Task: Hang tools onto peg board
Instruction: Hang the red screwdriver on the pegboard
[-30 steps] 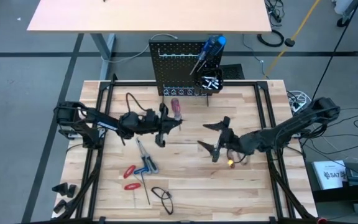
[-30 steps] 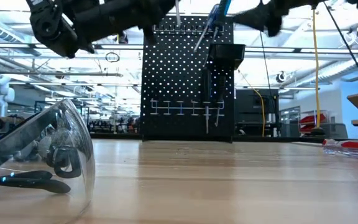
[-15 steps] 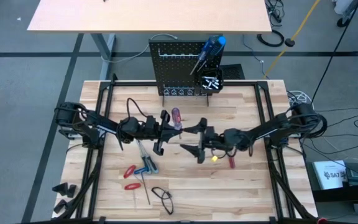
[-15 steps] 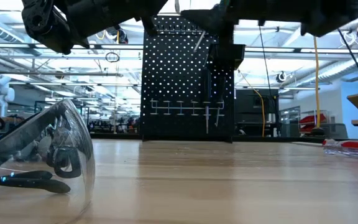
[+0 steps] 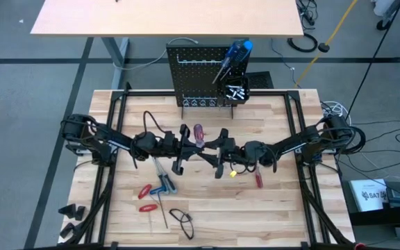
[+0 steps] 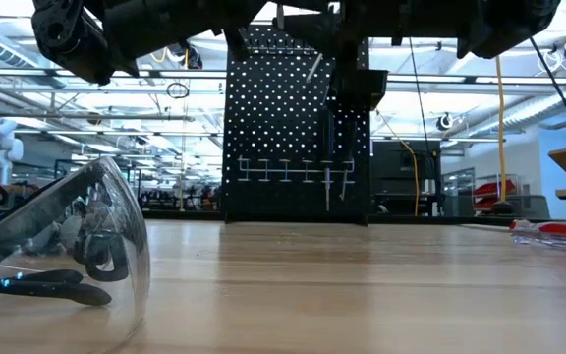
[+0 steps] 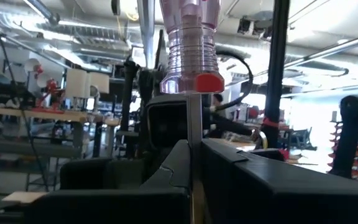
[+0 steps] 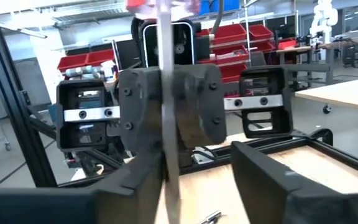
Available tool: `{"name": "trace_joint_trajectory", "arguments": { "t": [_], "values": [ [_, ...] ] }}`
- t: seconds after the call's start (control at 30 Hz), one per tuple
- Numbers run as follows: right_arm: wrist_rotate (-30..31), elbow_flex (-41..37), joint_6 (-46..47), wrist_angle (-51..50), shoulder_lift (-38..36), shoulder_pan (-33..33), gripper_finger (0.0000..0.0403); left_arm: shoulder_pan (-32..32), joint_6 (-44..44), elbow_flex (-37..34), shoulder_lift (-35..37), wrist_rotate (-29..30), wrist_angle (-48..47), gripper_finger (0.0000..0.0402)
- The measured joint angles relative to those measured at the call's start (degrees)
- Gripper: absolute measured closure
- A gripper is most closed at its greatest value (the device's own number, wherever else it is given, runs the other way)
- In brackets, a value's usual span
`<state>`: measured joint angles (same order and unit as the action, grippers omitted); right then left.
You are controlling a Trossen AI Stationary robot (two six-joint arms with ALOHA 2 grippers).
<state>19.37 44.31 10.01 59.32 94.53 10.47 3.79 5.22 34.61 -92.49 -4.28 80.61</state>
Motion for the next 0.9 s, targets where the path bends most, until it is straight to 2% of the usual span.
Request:
{"name": "trace_joint_trajectory", "arguments": {
  "t": [0.3, 0.37, 0.5, 0.63, 0.9],
  "values": [
    [-0.47, 0.00, -0.81, -0.40, 0.08, 0.03, 0.0387, -0.07, 0.40, 0.00, -0.02, 0.70, -0.88, 0.0385],
    [-0.44, 0.00, -0.68, -1.04, 0.08, 0.08, 0.0388, -0.07, 0.40, 0.00, 0.00, 0.73, -1.97, 0.0372],
    [0.46, -0.05, -0.08, -3.15, 0.00, -0.04, 0.0395, 0.00, 0.25, 0.02, 0.02, 3.97, -6.68, 0.0321],
    [0.52, -0.07, 0.60, -3.74, -0.11, -0.04, 0.0395, 0.00, 0.28, 0.04, 0.09, 4.22, -8.91, 0.0276],
    [3.54, 0.00, 1.32, -9.82, -1.73, -0.02, 0.0395, -0.02, -4.42, -2.24, 5.62, 4.61, -17.07, 0.0222]
  ]
}}
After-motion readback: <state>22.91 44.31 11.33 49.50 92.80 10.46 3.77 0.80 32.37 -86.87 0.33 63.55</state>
